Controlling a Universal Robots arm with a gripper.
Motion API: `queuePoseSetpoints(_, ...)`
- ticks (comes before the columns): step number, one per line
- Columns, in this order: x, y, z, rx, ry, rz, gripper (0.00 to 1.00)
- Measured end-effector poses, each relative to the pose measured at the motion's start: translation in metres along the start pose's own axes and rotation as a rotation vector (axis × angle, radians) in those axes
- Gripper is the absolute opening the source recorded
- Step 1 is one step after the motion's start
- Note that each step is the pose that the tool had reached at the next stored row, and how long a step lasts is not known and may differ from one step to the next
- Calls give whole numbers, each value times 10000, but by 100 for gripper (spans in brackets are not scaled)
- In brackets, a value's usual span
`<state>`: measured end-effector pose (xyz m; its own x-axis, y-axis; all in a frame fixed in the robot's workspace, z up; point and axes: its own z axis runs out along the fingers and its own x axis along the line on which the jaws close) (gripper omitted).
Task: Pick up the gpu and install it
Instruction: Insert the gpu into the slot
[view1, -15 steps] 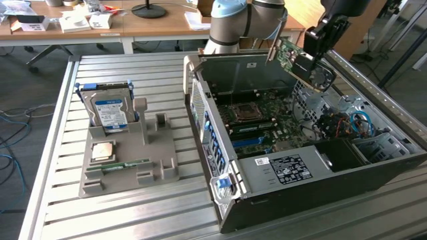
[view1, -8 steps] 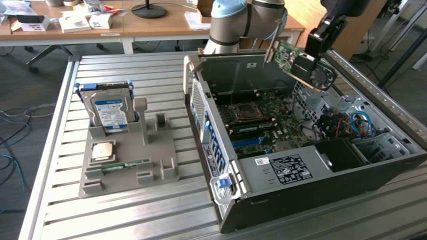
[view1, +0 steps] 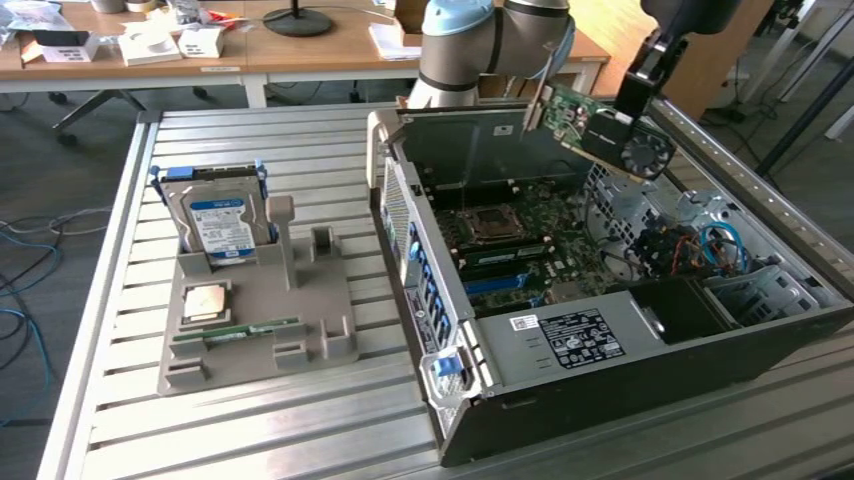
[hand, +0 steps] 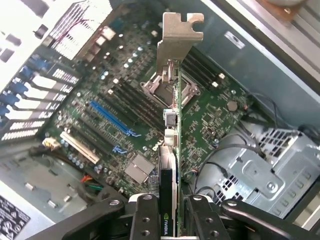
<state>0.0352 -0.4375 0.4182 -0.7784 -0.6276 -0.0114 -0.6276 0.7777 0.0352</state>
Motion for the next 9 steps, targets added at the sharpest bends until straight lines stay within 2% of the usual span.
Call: queuePoseSetpoints(9,0,0,6,6,73,-1550,27)
